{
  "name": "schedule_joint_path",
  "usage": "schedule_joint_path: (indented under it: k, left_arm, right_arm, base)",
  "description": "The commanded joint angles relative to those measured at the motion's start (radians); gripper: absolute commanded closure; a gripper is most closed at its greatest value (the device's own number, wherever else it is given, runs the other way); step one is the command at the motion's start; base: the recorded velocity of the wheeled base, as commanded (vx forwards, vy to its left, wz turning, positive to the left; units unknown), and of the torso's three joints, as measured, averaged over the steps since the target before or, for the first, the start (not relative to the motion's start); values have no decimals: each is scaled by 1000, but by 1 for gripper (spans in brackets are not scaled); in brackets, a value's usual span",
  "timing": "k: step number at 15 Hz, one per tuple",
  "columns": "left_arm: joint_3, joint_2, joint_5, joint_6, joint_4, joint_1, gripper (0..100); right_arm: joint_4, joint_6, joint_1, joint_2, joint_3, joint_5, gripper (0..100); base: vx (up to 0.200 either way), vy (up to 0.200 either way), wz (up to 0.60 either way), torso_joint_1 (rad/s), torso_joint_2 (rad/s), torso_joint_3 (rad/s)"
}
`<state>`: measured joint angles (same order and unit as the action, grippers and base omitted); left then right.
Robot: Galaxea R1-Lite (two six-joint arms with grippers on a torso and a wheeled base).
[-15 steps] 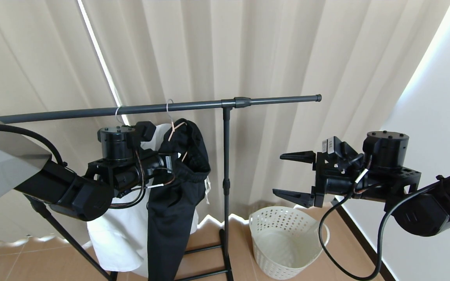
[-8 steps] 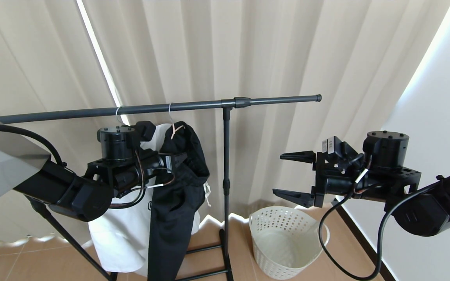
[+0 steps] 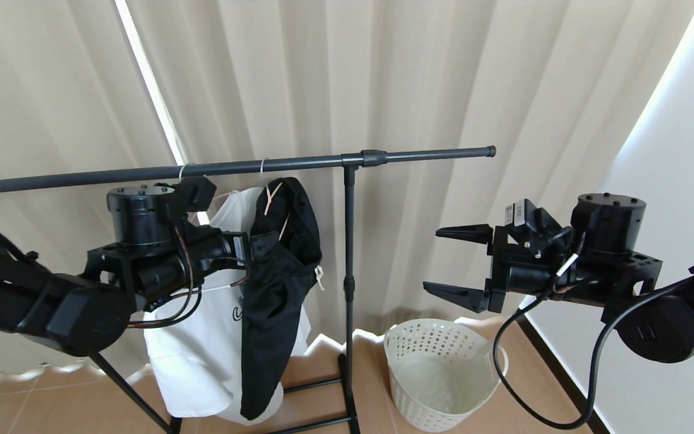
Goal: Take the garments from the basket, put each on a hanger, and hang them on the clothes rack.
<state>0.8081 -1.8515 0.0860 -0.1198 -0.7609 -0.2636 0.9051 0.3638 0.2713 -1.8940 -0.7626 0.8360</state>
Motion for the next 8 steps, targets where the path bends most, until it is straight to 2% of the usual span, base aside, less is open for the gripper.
schedule_joint_path:
  k: [1,3,7,8]
  left_arm:
    - [-69,144,0,11,37,20,0]
    - [-150,242,0,15,48,32,0]
    - [-311,419,0,23,49,38,0]
    - [-333,439,0,32,49,38,0]
  right_arm:
    - [1,-63,5,46,-1,-31,0]
    - [5,-103,19,87,0,-44,0]
    - [112,-132,19,90,26,-46,0]
    - [113,-152,20,92,26,-46,0]
  base:
    - [0,0,0,0,0,0]
    - [0,0,0,0,0,0]
    - [0,0,0,0,0,0]
    - [0,0,600,7,2,2]
